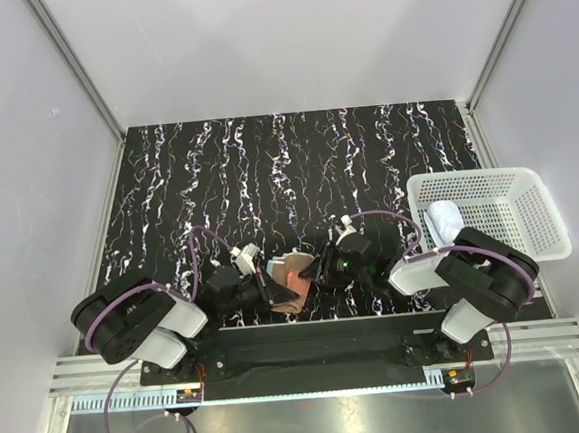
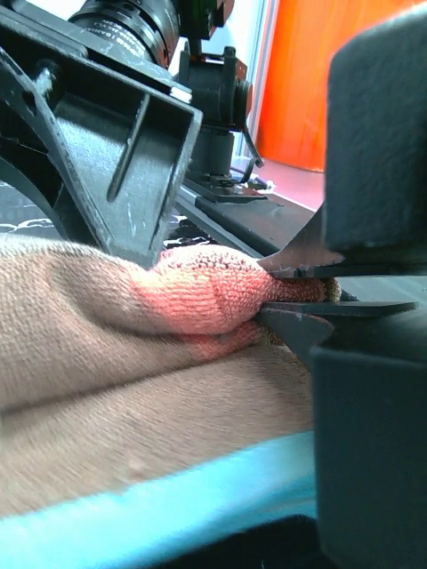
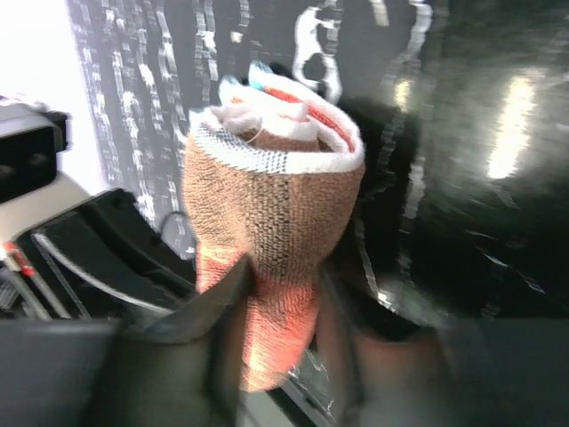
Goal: Roll the towels
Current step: Roll the towel, then place the rolled towel into the container
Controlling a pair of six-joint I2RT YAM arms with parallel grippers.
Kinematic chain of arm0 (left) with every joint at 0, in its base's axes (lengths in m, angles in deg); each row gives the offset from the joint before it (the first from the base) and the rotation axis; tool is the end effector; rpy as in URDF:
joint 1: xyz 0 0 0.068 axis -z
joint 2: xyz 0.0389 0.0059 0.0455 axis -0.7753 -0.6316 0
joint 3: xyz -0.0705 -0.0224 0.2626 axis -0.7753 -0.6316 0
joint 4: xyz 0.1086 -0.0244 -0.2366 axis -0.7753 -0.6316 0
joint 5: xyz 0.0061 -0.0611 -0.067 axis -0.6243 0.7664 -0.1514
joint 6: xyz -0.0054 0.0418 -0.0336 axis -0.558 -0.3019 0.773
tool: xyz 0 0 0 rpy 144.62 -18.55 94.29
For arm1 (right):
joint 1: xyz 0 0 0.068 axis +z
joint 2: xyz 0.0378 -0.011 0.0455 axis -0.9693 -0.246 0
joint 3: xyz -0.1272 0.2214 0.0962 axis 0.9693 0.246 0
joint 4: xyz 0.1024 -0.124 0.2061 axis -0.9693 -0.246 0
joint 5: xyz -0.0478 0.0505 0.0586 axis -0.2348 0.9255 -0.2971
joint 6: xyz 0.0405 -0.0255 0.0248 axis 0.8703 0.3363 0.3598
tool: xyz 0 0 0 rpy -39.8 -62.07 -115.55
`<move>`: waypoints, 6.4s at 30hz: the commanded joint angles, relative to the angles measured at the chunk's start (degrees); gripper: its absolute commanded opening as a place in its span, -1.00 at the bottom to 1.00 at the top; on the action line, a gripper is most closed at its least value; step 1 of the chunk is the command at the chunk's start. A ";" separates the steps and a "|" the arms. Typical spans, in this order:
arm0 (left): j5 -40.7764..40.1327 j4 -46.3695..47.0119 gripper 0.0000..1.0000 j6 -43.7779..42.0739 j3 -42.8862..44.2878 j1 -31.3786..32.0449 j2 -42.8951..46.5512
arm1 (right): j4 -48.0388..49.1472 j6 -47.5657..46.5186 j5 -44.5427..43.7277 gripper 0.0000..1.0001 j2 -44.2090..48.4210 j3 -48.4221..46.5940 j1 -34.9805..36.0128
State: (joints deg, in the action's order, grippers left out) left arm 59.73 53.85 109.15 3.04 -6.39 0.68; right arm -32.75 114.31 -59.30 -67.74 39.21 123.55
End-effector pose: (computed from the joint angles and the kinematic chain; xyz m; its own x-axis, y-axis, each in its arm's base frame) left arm 0.1271 -0.1425 0.1022 -0.9276 -0.2764 -0.2512 0.1112 0.4376 -0.8923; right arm 0.1727 0.1982 0.1199 -0.8899 0.3138 -0.3310 -0.0714 0.6209 0.7806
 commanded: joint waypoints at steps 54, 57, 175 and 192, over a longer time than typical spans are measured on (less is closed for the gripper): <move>-70.83 -80.71 0.38 -18.07 49.50 46.26 -11.86 | -68.83 -2.83 -16.56 -0.78 -0.09 -30.85 7.23; -69.60 -79.57 0.26 -16.48 46.61 46.26 -10.19 | -68.74 -2.83 -16.03 -0.77 0.61 -30.76 7.32; -14.14 -91.69 0.68 -32.64 37.88 -5.07 42.72 | -85.09 -47.38 -7.57 -1.00 12.93 -51.84 -66.42; -11.59 -87.82 0.70 -34.49 36.48 -5.07 44.83 | -84.04 -57.15 -12.69 -1.00 -2.37 -56.95 -71.26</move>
State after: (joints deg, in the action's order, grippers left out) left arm 47.18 -36.31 75.88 39.34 -11.37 44.83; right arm -119.92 57.07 -64.33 -68.90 -17.33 54.24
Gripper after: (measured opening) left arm 0.843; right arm 0.336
